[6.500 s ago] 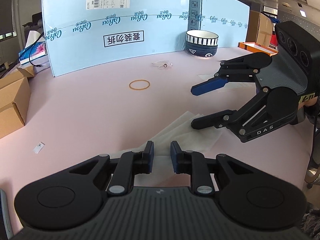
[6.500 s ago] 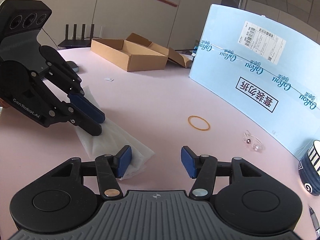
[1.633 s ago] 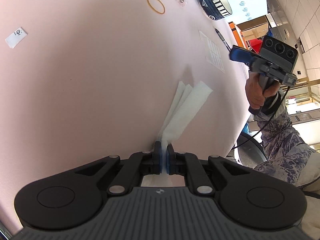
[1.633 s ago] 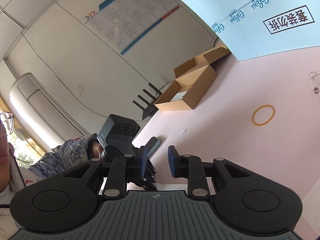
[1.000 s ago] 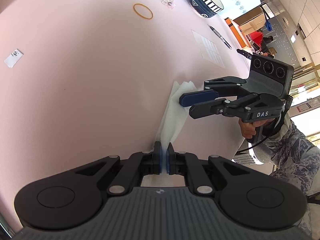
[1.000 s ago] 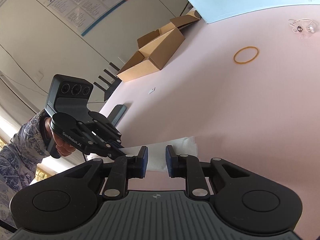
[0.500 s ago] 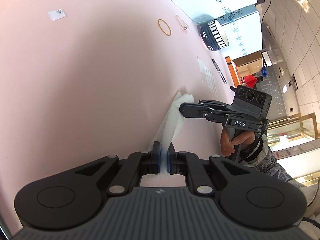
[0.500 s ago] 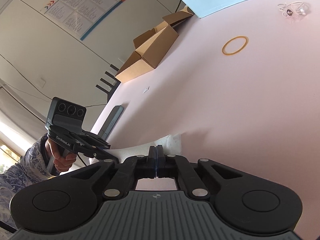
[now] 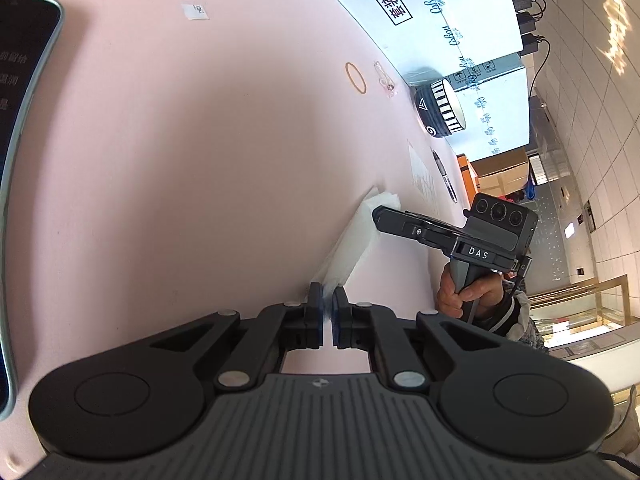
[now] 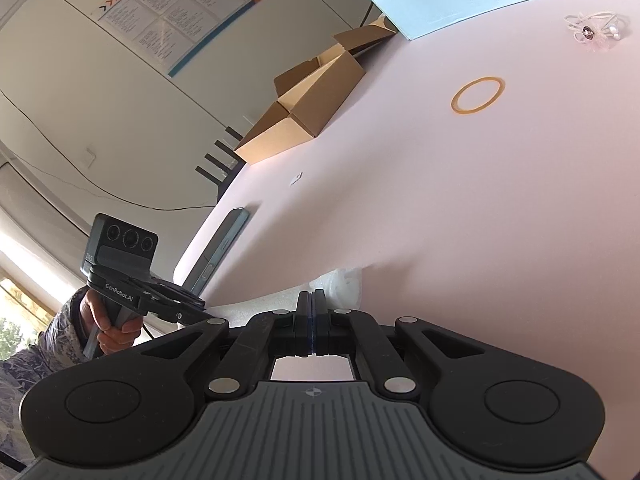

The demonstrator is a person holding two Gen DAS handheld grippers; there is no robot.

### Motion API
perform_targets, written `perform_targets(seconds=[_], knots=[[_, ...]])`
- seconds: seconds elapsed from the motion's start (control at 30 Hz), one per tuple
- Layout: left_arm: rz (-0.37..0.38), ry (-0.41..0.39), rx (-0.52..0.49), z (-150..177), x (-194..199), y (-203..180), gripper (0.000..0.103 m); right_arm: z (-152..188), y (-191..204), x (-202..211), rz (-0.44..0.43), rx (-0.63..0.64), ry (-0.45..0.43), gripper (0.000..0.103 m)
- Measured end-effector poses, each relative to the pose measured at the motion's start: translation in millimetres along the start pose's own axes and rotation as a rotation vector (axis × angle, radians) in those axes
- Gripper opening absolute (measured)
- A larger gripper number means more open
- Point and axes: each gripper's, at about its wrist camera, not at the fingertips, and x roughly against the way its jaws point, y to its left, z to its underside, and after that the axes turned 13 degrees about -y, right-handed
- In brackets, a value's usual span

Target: Fold shopping bag

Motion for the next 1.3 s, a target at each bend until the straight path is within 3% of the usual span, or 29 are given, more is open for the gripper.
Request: perform_targets(seconds=[0.07,0.13,0.27,0.4,0.53,0.77,1.0,1.3], knots=[[-0.016,-0.029,-0.099,2,9,-25,0.007,1,0,0,-0.001,0.009,-0.002,0.0],[0.029,-0.098,-0.159,4,25,-48,0.007,1,-1,0,-0.003,0.011,-0.005,0.0],[0.115,-0.347,-0.316,7,63,-100,0.013,2,-3,0,-0.014,0.003,-0.01,0.0],[0.174,-0.464,-0.406,13,52,-125,0.025,3,-1,0,-0.01,0.02,-0.014,0.0],[0.029,-0.411,-0.435,15,-5,-124,0.023,4,-2,1,-0.012,0.022,-0.019,0.0],[-0.093,-0.384,-0.471,27,-47,-99,0.018,4,-5,1,-0.023,0.006,-0.021,0.0],[-0.141,-0.352,-0.539,37,-55,-85,0.021,3,-6,2,-0.031,-0.004,-0.024,0.0],[-0.13,-0.411,-0.591,52,-55,-80,0.021,4,-6,3,-0.032,-0.011,-0.03,0.0]])
